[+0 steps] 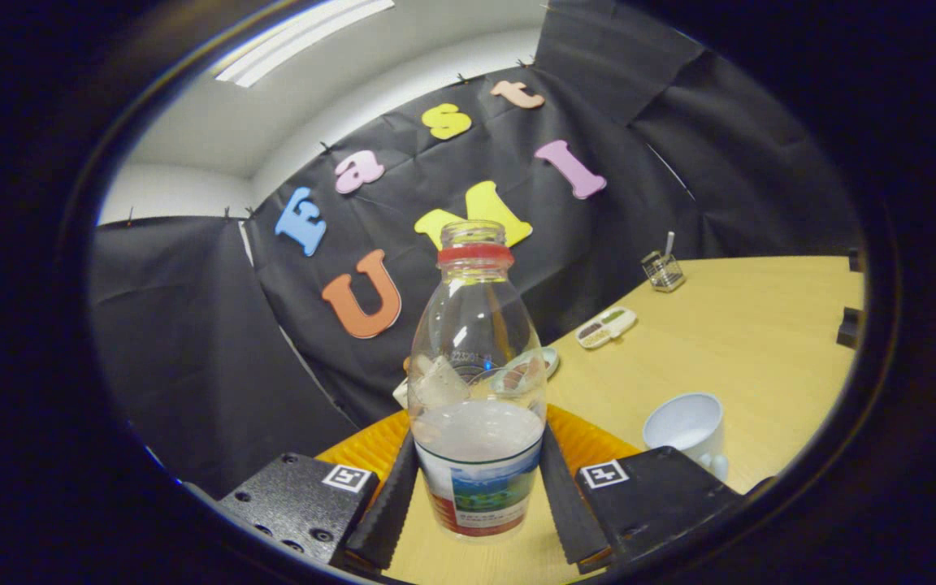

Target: Take the bottle from table, then pour the juice into the cup, finally place the bottle on the coaster

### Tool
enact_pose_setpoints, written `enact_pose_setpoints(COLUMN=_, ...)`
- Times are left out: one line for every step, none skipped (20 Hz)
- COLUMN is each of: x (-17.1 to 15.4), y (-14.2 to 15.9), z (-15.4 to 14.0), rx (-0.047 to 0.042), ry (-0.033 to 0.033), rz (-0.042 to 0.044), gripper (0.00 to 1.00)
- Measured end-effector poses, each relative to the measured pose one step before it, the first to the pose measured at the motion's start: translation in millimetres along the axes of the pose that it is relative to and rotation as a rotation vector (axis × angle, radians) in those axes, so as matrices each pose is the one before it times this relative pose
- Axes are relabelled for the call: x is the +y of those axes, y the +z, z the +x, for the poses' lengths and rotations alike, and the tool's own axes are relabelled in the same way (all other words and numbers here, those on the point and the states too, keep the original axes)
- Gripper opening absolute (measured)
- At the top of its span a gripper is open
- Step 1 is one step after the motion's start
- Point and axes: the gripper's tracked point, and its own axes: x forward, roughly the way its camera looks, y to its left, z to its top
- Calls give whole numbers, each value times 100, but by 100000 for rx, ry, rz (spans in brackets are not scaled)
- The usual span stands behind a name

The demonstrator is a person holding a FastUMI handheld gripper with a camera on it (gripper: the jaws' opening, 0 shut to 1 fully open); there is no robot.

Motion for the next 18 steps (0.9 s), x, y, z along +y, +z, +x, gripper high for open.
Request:
enact_pose_setpoints(x=152, y=280, z=-214, rx=-293, ry=1011, rz=-6398, gripper=79)
enact_pose_setpoints(x=139, y=-63, z=-346, rx=291, ry=983, rz=-7179, gripper=79)
enact_pose_setpoints(x=62, y=202, z=-181, rx=-809, ry=429, rz=-6100, gripper=79)
enact_pose_setpoints(x=-118, y=247, z=-78, rx=-1043, ry=346, rz=-5275, gripper=79)
enact_pose_setpoints(x=-222, y=323, z=117, rx=-2124, ry=-314, rz=-3460, gripper=79)
enact_pose_setpoints(x=-431, y=201, z=117, rx=-1252, ry=-809, rz=-2196, gripper=79)
enact_pose_setpoints(x=-207, y=460, z=254, rx=-2494, ry=-735, rz=-939, gripper=79)
enact_pose_setpoints(x=-408, y=333, z=327, rx=-1773, ry=-1089, rz=-1691, gripper=79)
enact_pose_setpoints(x=-605, y=205, z=449, rx=-678, ry=-2068, rz=-1907, gripper=79)
enact_pose_setpoints(x=-605, y=-130, z=513, rx=-615, ry=-1484, rz=-1835, gripper=79)
enact_pose_setpoints(x=-184, y=-131, z=453, rx=295, ry=-154, rz=-1604, gripper=79)
enact_pose_setpoints(x=15, y=72, z=507, rx=-120, ry=772, rz=-909, gripper=79)
enact_pose_setpoints(x=-21, y=-249, z=580, rx=-346, ry=975, rz=-1212, gripper=80)
enact_pose_setpoints(x=-188, y=-154, z=758, rx=-759, ry=307, rz=-426, gripper=80)
enact_pose_setpoints(x=-328, y=-468, z=929, rx=-276, ry=-396, rz=-440, gripper=80)
enact_pose_setpoints(x=-395, y=-575, z=1123, rx=-368, ry=-487, rz=-347, gripper=80)
enact_pose_setpoints(x=-172, y=-719, z=1054, rx=552, ry=-693, rz=-630, gripper=80)
enact_pose_setpoints(x=-196, y=-816, z=1034, rx=967, ry=-610, rz=-1618, gripper=80)
